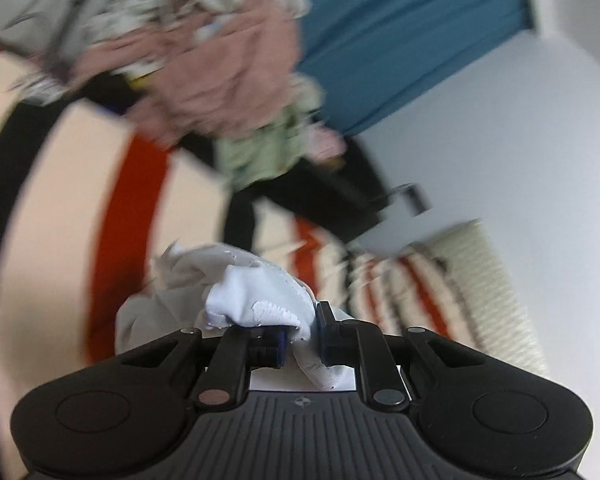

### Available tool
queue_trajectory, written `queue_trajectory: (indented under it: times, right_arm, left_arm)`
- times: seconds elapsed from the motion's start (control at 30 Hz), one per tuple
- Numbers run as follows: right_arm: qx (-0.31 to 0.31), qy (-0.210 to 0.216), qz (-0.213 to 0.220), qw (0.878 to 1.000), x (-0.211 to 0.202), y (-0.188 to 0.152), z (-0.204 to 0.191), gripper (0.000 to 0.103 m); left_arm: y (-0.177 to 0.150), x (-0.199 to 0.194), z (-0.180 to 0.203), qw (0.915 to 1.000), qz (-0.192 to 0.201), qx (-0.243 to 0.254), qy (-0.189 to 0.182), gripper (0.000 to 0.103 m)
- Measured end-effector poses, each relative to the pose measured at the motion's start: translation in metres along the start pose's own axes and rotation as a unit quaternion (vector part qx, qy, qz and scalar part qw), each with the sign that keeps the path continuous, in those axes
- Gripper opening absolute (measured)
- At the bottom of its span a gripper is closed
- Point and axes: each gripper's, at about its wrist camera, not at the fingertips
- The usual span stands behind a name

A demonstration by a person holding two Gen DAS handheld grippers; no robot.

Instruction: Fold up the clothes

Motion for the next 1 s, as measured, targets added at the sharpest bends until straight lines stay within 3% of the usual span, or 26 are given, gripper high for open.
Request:
queue_trajectory:
  times: [0.07,0.17,0.37,0.5,0.6,0.7,0.83,0.9,1.0]
  right_arm:
    - [-0.022,0.009,0.022,0.999,0.009,0.008,0.003,0.021]
    - [-0.055,-0.025,0.025,0.998,0.027,-0.005,0.028,0.022]
    - [-0.015,-0.112,-0.057,0.992,0.048,-0.079,0.116,0.022]
    - [0.009,-0.150,-0.090,0.984,0.053,-0.113,0.155,0.027]
    - [-0.007,-0.189,-0.107,0.976,0.040,-0.106,0.139,0.031]
    - [-0.020,-0.205,-0.114,0.972,0.014,-0.096,0.114,0.031]
    - [-0.069,-0.188,-0.104,0.974,-0.031,-0.085,0.065,0.031]
    - [-0.098,-0.178,-0.098,0.974,-0.050,-0.081,0.038,0.031]
    - [-0.139,-0.162,-0.091,0.973,-0.086,-0.082,0.000,0.031]
  left_arm:
    - [0.001,0.024,0.003,0.9996,0.019,0.020,-0.008,0.016]
    - [-0.023,0.060,-0.020,0.9989,0.014,0.044,0.009,0.016]
    - [-0.112,0.099,-0.124,0.9890,-0.068,0.095,0.091,0.016]
    - [-0.130,0.096,-0.135,0.9831,-0.074,0.132,0.103,0.023]
    - [-0.127,0.080,-0.118,0.9778,-0.088,0.156,0.109,0.022]
    - [-0.120,0.058,-0.093,0.9672,-0.091,0.202,0.124,0.025]
    - [-0.118,0.000,-0.046,0.9634,-0.066,0.233,0.115,0.043]
    - [-0.120,-0.031,-0.021,0.9609,-0.046,0.249,0.112,0.048]
    - [-0.129,-0.085,0.013,0.9574,-0.020,0.267,0.108,0.065]
Point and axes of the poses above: each gripper's, at about its wrist camera, not at the fingertips, and x roughly the way its jaws point, z to its right, y to its top, and after that the axes turned 4 degrees about -x, right-handed
